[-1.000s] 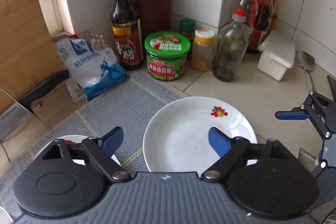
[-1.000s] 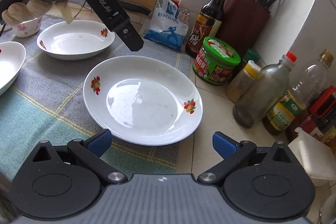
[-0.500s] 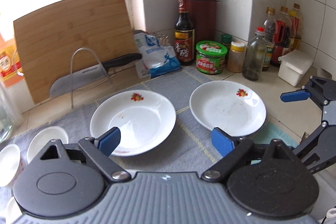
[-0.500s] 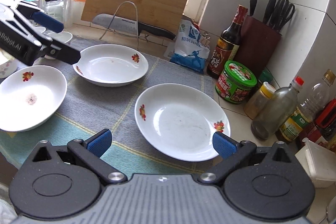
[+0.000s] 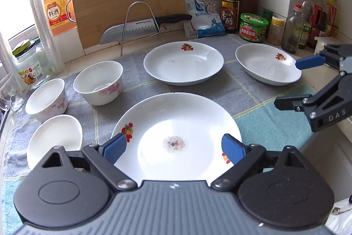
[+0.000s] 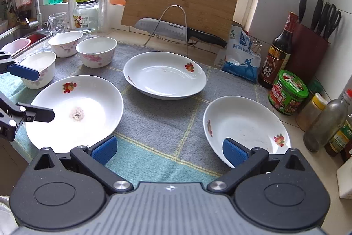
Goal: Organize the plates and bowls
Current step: 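Move the right tool to the rim of the stained white plate and grasp it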
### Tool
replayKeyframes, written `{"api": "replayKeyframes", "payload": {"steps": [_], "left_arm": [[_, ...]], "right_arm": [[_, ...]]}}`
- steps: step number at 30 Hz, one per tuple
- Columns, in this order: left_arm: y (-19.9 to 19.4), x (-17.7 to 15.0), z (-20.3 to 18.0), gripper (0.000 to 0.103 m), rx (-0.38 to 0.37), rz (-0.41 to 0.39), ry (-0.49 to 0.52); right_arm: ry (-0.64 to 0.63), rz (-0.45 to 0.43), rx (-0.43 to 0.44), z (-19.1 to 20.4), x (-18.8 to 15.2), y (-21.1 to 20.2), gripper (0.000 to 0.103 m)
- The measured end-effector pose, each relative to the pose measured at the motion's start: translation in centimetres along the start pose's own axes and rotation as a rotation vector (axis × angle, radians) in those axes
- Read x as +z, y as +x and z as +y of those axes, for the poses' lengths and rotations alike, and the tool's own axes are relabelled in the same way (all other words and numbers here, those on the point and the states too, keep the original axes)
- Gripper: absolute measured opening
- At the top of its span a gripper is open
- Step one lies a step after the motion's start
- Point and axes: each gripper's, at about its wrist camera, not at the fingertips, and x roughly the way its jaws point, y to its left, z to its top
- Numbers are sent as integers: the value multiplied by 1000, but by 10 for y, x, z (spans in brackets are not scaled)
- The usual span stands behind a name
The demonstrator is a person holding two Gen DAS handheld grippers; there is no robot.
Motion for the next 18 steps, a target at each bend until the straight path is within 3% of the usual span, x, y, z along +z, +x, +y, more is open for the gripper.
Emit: {"api": "replayKeyframes", "payload": {"steps": [11, 18], "left_arm": [[-12, -42, 30, 93, -55, 73, 64], [8, -64, 42, 93, -106, 84, 122]], "right_arm": [[0, 11, 65, 45, 16, 12, 103], [63, 59, 144, 65, 18, 27, 103]]}}
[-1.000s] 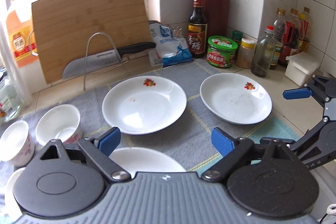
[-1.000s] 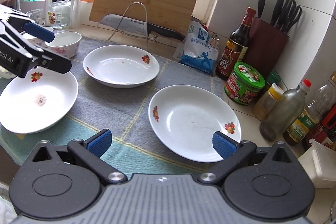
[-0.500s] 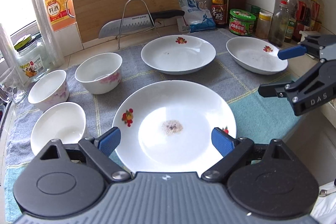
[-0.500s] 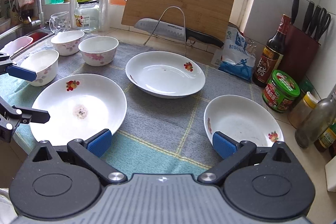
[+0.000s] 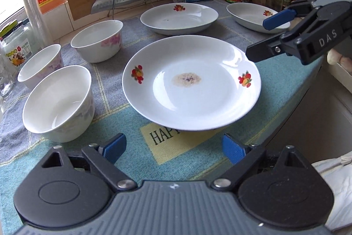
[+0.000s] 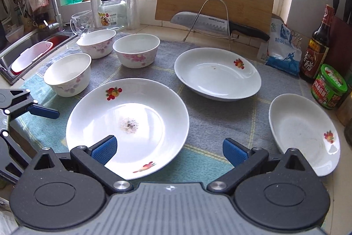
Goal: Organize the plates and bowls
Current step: 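Move the right tool to the rim of the stained white plate and grasp it, then lift the stained plate with the right tool and carry it toward the placed plate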
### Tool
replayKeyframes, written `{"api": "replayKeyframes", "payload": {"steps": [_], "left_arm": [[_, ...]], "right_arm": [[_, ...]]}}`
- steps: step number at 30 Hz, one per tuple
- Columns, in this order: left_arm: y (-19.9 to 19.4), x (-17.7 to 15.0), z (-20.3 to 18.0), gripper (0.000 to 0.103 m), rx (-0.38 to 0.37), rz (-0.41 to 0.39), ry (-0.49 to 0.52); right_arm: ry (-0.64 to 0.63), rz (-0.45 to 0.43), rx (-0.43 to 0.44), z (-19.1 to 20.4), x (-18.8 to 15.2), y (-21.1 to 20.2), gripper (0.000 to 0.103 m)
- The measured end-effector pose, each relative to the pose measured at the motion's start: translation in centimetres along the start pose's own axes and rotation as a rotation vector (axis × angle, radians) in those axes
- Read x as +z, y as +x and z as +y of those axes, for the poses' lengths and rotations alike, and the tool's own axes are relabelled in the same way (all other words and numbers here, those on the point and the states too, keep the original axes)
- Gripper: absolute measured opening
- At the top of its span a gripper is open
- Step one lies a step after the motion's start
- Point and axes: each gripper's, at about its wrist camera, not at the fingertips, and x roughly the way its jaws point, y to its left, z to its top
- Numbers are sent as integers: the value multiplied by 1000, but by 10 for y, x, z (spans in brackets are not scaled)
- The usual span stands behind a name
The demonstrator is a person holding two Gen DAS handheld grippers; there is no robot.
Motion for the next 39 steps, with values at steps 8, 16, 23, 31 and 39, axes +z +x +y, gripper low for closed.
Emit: {"api": "replayKeyframes", "payload": {"steps": [8, 16, 23, 31, 39], "left_arm": [[19, 1, 4, 96, -97, -25, 70], [28, 4, 10, 103, -130, -14, 52], [30, 7, 9, 103, -121, 2, 37], [33, 11, 10, 103, -117, 13, 30], [35, 11, 10, 103, -114, 1, 30]], "right_arm": [[126, 93, 79, 9, -9, 30, 103], [146, 160, 127, 6, -7, 58, 103], [193, 172, 154, -5, 0, 67, 103], [246, 101, 187, -13, -7, 64, 103], [119, 212, 197, -7, 9, 73, 103]]}}
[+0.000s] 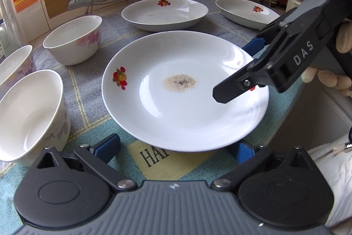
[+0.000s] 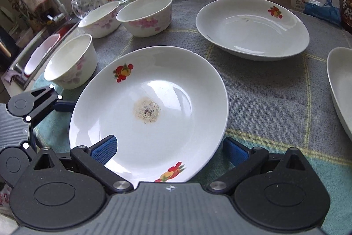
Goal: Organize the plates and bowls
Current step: 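Lift the stained plate with the right tool and carry it toward the placed plate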
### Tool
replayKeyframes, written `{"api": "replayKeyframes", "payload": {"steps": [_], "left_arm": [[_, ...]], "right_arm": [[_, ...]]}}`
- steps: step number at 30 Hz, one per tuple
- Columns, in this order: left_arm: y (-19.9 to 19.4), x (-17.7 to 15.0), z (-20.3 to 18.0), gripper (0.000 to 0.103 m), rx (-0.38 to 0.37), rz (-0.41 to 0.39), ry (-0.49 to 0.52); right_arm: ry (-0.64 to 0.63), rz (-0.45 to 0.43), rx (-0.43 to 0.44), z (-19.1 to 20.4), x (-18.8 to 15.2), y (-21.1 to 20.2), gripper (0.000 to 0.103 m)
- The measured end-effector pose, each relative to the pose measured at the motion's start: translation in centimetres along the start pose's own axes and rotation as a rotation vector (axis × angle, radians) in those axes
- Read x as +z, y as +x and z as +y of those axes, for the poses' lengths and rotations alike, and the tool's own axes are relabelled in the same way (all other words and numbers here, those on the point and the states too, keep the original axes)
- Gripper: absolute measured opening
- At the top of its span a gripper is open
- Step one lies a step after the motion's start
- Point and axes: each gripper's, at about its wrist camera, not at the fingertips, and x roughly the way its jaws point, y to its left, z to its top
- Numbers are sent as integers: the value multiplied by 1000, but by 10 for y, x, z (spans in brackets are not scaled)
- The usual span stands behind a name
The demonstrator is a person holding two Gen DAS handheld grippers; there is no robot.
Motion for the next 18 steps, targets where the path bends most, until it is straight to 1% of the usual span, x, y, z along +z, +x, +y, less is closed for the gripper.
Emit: {"api": "replayKeyframes", "payload": {"steps": [2, 4, 7, 10, 16, 18], "left_arm": [[0, -2, 0, 103, -1, -10, 3], [0, -3, 0, 103, -4, -18, 9], [0, -3, 1, 103, -16, -24, 24], [1, -1, 1, 103, -24, -19, 33], [2, -2, 1, 103, -33, -36, 74], [2, -1, 1, 103, -42, -35, 85]], "right_arm": [[-2, 19, 19, -2, 5, 1, 103], [-6, 12, 45, -6, 11, 0, 103], [-18, 14, 45, -13, 21, 1, 103], [-28, 31, 67, -18, 30, 5, 103], [-54, 66, 122, -23, 44, 13, 103], [-62, 63, 131, -24, 47, 13, 103]]}}
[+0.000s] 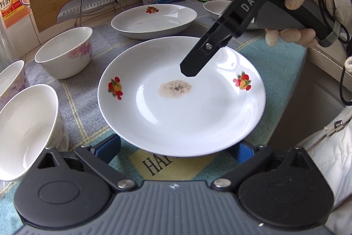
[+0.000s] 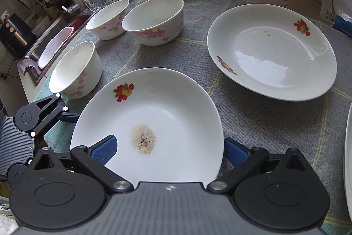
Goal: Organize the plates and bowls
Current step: 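Lift the stained plate with the right tool and carry it toward the placed plate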
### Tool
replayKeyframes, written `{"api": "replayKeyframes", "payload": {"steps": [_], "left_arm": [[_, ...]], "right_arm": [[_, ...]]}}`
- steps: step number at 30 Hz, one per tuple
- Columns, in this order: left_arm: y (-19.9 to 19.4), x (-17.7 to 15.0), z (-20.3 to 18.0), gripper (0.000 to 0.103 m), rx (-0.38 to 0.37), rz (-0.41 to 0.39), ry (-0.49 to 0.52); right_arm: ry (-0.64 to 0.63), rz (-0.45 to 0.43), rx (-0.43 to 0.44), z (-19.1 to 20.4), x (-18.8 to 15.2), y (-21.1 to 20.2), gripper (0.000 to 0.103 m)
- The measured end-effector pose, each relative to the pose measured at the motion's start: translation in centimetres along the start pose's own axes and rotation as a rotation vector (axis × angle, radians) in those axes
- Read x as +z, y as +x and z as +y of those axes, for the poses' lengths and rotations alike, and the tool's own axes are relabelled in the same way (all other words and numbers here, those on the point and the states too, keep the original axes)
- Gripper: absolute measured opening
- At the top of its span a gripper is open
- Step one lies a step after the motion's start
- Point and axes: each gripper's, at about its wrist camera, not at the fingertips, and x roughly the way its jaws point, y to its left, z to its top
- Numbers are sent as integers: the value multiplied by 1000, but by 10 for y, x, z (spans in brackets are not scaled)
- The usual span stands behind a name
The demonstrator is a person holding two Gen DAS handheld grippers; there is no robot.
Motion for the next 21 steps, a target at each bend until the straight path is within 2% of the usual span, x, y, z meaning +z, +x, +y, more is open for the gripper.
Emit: {"api": "replayKeyframes", "payload": {"steps": [13, 21], "left_arm": [[1, 2, -2, 102, -6, -17, 58], [0, 0, -2, 102, -8, -33, 68]], "right_arm": [[-30, 55, 51, -3, 8, 4, 98], [0, 69, 100, -10, 12, 3, 98]]}}
